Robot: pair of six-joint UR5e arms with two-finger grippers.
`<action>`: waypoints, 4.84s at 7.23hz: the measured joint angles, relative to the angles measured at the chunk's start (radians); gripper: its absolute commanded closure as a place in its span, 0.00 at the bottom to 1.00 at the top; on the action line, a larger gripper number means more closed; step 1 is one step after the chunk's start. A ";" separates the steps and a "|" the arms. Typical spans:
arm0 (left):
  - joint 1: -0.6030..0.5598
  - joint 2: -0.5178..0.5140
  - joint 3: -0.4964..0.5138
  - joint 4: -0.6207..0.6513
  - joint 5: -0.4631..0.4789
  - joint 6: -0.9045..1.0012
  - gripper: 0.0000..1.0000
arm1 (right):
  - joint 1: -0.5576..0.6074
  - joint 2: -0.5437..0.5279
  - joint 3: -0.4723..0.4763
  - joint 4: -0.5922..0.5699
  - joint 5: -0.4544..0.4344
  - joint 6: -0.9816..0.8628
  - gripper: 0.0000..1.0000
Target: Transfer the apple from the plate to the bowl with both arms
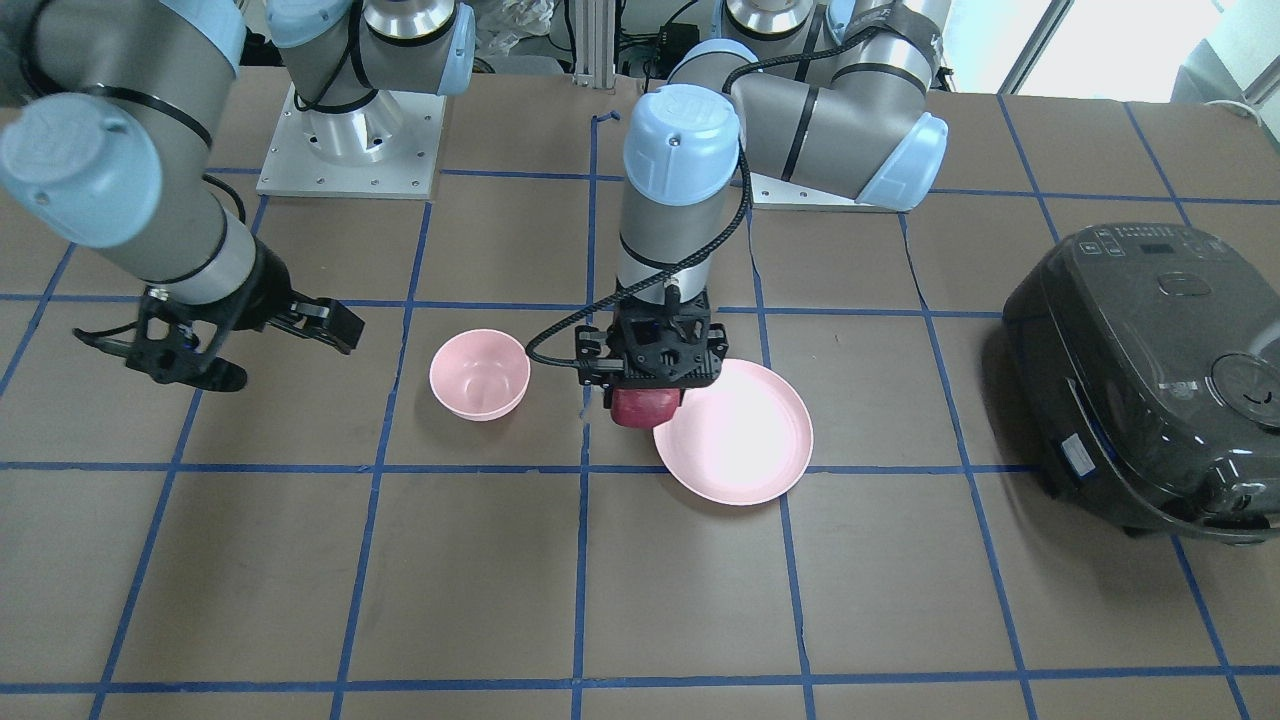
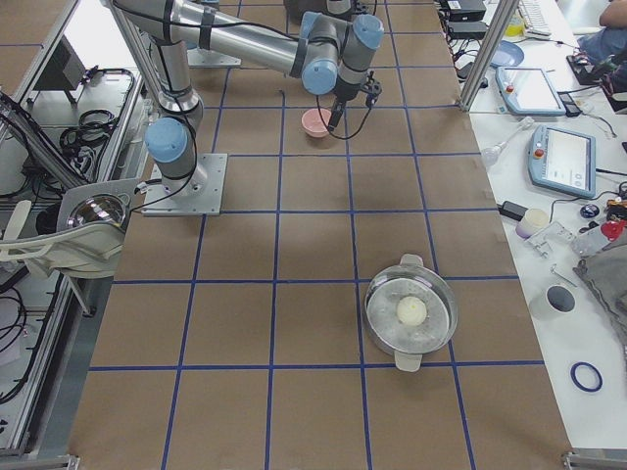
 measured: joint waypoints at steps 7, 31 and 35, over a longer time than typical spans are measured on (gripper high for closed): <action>-0.293 -0.216 0.088 0.059 0.076 -0.276 0.90 | -0.065 0.001 -0.085 -0.033 -0.041 -0.021 0.00; 0.360 0.268 0.209 -0.544 -0.005 0.392 0.00 | 0.145 -0.205 -0.042 0.003 0.035 -0.053 0.00; 0.356 0.279 0.214 -0.604 0.001 0.416 0.00 | 0.140 -0.205 -0.045 0.000 -0.030 -0.063 0.00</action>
